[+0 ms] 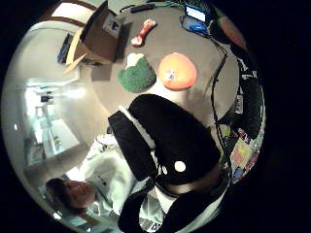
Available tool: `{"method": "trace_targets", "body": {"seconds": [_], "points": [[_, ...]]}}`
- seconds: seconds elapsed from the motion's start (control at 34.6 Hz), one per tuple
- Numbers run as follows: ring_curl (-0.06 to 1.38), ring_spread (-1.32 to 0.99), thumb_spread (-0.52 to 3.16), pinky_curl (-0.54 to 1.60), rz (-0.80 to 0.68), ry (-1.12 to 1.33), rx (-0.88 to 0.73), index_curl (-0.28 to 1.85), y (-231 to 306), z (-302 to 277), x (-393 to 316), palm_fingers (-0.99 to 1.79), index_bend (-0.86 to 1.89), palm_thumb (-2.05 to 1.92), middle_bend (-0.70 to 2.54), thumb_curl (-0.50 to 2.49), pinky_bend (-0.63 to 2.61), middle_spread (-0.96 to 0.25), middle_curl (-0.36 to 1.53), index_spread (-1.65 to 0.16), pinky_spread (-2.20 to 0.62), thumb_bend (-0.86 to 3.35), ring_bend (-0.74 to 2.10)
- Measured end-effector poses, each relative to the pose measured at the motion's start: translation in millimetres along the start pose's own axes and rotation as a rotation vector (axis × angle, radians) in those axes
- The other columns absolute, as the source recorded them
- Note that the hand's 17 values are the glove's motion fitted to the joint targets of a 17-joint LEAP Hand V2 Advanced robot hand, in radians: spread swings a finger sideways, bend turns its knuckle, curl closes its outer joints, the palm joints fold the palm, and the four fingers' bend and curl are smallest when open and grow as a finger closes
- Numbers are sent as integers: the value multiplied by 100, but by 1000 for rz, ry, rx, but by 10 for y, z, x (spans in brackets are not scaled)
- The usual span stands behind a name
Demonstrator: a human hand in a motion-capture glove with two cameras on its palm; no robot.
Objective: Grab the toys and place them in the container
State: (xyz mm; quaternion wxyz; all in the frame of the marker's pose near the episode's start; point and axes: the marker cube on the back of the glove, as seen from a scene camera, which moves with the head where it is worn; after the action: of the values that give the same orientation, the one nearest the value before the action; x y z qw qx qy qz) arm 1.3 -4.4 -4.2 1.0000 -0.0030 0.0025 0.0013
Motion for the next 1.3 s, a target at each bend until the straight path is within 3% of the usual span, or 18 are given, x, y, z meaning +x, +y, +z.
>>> {"method": "trace_targets", "body": {"seconds": [0.2,0.35,0.64,0.92,1.13,1.3], "points": [[16,-13,78,19,-5,-18,-15,6,-126,-86,-44,45,9,-11,31,1,52,-4,11,-16,-6,-7,52],[16,-11,95,28,-56,-36,-2,9,-242,21,-121,-11,8,-8,17,3,68,-5,12,-21,-4,-6,35],[13,-7,109,30,-144,-101,-34,8,-643,680,-234,-32,5,-2,12,9,78,-6,15,-24,-1,-2,20],[16,-4,112,32,-151,-309,-283,9,-962,1756,-407,-33,7,0,10,16,82,-5,16,-26,2,-2,17],[18,-2,118,38,-161,-241,-171,11,-1220,2055,-415,-4,12,20,9,22,104,-4,15,-29,3,9,25],[26,-11,127,36,-154,-217,-3,11,-1278,2060,-481,55,14,47,18,32,111,-6,15,-28,-14,24,68]]}}
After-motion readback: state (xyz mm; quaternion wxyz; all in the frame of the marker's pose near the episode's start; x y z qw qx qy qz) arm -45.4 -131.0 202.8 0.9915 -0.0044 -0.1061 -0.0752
